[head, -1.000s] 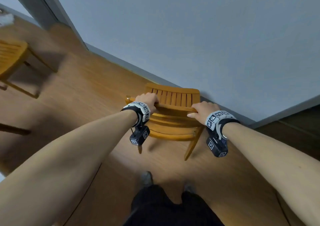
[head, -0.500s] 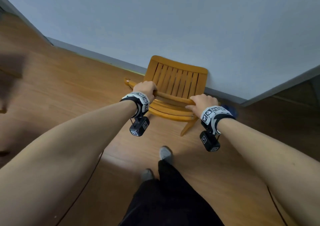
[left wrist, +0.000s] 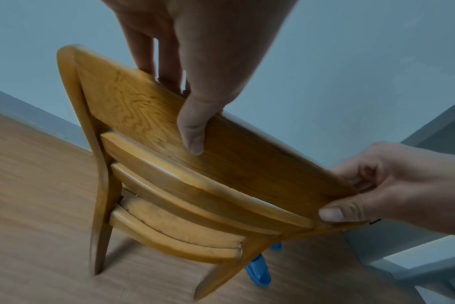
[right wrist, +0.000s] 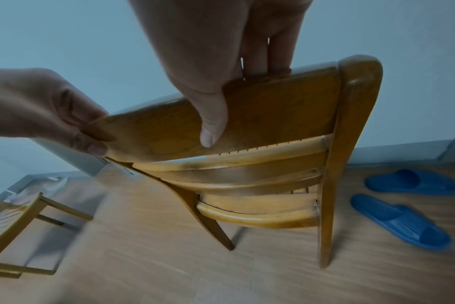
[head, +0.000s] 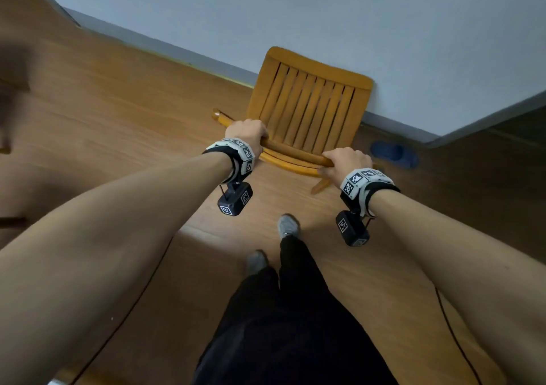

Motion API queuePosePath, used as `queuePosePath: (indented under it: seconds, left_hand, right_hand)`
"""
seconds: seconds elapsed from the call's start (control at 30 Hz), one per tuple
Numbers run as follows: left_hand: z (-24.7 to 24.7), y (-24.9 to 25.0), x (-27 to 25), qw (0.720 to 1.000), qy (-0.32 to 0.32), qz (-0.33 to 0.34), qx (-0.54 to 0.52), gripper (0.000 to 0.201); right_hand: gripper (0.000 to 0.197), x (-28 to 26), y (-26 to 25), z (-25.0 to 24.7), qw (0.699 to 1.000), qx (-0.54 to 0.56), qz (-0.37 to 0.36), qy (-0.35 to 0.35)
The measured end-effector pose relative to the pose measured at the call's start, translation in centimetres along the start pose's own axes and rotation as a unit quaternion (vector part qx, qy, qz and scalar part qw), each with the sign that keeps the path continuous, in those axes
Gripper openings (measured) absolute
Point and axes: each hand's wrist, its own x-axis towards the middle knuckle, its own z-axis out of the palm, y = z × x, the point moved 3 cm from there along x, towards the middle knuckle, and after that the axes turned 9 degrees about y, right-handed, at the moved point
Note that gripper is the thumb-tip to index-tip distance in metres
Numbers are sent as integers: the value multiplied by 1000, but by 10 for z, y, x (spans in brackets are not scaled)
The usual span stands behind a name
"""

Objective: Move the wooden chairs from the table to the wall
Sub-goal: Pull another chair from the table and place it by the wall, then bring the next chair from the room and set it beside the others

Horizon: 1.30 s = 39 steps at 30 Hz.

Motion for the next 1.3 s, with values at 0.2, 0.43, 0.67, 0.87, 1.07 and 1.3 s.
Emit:
queuePosePath:
  seconds: [0.2,0.43,0.67,0.87,1.07,1.3]
  left_hand:
    - [40,-10,-24,999,39,20,23,28]
    - [39,-14,-32,997,35,71,11,19]
    - [-10,-48,-75,999,40,32,-17,46]
    - [-67,-123,-113,996,58,-73,4,56]
    - [-123,-218,-169,970,86,-225,12,54]
    - [-153,-330,-244,913,117,-390,-32,60]
  right_hand:
    - [15,-24,-12,31,998,36,43,5]
    - [19,-35,-21,35,995,76,62,15]
    - [33,-42,-68,-6,999,41,-11,1]
    - [39,-5,-157,-64,994,18,-108,3]
    - [40,47,-268,-101,968,-39,-248,8]
    - [44,74,-406,-120,929,-108,-353,-13]
